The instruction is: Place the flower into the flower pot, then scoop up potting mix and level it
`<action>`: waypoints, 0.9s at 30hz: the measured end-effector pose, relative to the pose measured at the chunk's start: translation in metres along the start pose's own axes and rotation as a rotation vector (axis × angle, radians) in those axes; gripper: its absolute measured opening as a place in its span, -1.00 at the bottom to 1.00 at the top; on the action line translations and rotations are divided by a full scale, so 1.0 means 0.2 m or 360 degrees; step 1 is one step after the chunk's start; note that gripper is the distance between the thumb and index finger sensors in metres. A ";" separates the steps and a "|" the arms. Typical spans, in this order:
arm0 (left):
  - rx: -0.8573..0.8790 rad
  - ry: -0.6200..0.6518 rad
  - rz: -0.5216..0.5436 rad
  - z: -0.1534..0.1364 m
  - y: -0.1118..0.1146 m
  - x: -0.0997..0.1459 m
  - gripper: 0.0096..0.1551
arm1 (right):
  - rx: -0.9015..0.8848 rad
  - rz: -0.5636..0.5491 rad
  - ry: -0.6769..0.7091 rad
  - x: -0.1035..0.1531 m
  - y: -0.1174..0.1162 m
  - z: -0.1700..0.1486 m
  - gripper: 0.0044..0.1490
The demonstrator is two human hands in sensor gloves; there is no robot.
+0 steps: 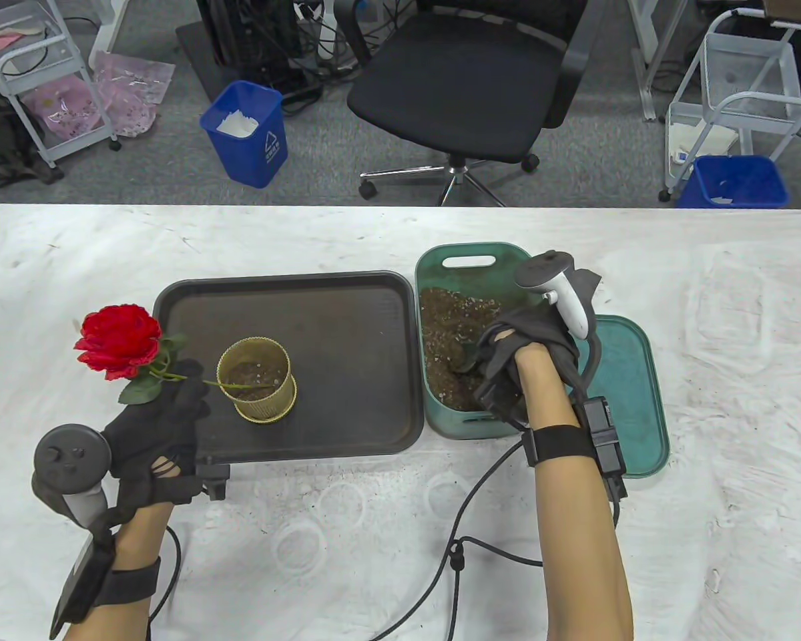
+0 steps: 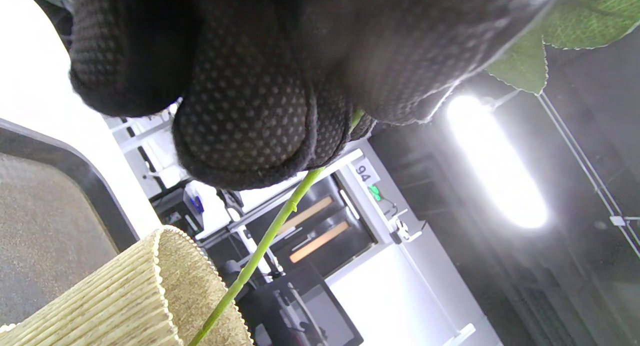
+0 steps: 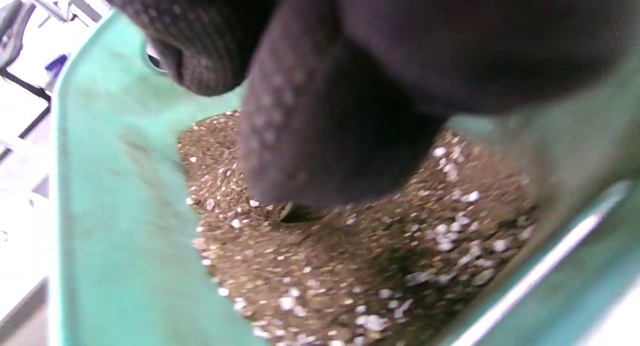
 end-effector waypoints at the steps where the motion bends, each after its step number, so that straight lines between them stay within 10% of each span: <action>1: 0.0000 -0.0002 0.0001 0.00 0.00 0.00 -0.55 | -0.0027 0.0007 0.0009 -0.01 -0.01 0.00 -0.33; 27: 0.0026 -0.0010 -0.0013 0.00 0.01 0.00 -0.55 | -0.0876 0.0071 0.0176 0.15 0.09 -0.16 -0.32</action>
Point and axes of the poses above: the tracker on the back of each hand, its own z axis roughly to the thumb side, its own x axis roughly from the fingertips to the wrist, y = z × x, the point moved 3 cm from there along -x, roughly from the wrist to the fingertips, and after that the axes turned 11 degrees about -x, right-handed, at the moved point
